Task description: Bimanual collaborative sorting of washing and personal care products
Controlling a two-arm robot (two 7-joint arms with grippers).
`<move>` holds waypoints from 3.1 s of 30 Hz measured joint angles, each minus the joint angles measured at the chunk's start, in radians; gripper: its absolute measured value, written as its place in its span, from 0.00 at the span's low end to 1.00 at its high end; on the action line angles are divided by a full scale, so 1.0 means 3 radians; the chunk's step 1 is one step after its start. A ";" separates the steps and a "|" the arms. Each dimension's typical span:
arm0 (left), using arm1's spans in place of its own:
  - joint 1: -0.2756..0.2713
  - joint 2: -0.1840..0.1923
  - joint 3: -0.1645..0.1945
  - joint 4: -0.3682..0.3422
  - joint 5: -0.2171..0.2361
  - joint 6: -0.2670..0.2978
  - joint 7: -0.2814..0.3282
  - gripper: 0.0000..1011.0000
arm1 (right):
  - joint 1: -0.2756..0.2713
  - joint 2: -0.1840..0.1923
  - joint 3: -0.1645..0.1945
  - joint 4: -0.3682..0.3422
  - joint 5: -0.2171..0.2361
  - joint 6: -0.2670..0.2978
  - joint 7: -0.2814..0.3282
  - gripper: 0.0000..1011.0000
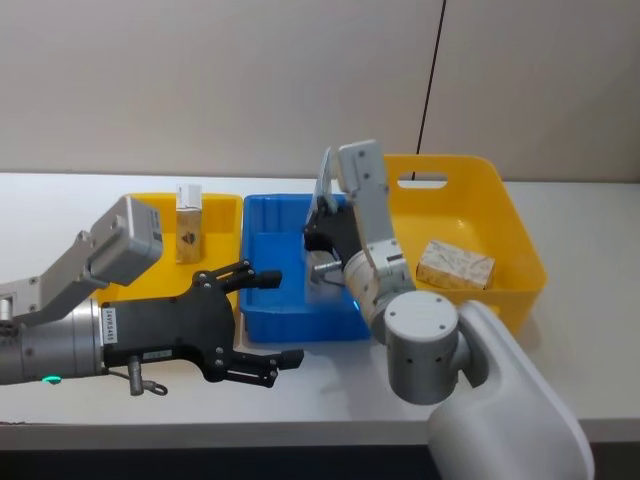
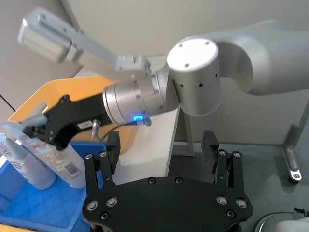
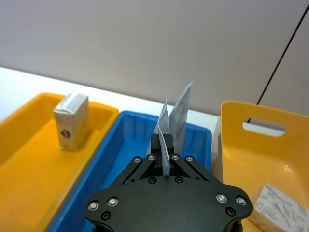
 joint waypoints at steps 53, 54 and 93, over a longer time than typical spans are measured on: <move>0.0000 0.0000 0.0000 0.0000 0.0000 0.0000 0.0000 0.99 | 0.0108 0.0119 0.0796 -0.0570 0.0099 0.0018 -0.0140 0.00; 0.0000 0.0000 0.0000 0.0000 0.0000 0.0000 0.0000 0.99 | 0.0116 0.0125 0.0810 -0.0533 0.0087 0.0017 -0.0151 0.00; 0.0000 0.0000 0.0000 0.0000 0.0000 0.0000 0.0000 0.99 | 0.0156 0.0086 0.0817 0.0045 -0.0135 0.0028 -0.0160 0.35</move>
